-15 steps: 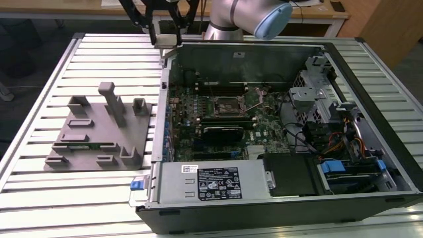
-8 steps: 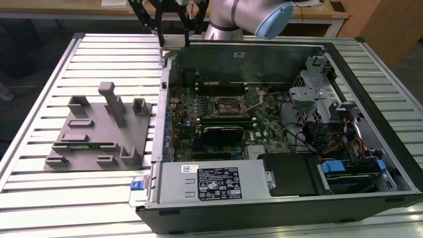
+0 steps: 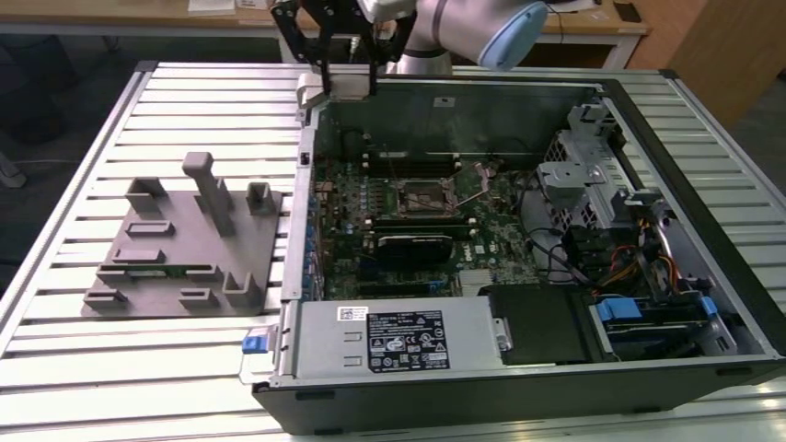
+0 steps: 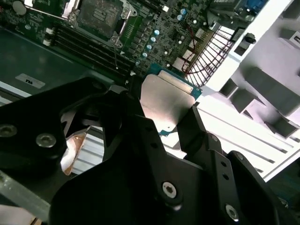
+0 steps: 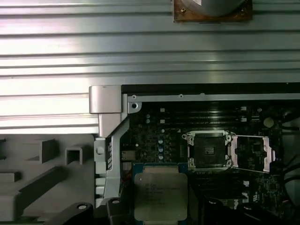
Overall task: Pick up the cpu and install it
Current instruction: 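Pick up the cpu and move it towards the insertion slot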
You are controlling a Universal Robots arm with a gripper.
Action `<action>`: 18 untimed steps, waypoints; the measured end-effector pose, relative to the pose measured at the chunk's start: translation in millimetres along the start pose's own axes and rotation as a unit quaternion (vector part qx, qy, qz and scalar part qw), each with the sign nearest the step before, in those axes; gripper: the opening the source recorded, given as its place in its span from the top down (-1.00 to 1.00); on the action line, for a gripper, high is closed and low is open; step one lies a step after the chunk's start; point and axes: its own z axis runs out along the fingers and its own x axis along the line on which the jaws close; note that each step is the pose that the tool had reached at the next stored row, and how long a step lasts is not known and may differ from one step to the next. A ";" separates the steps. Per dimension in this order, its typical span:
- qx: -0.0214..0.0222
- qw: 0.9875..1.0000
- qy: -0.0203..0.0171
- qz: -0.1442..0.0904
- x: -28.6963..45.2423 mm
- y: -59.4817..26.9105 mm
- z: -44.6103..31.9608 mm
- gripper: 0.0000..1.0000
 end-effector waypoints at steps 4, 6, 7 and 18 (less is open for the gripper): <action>0.000 1.000 0.000 0.000 -9.6 0.4 4.0 -0.09; 0.000 1.000 0.000 0.000 -13.9 0.5 6.2 -0.09; 0.000 1.000 0.000 0.000 -16.0 0.6 7.3 -0.09; 0.000 1.000 0.000 0.000 -37.8 1.4 17.9 -0.09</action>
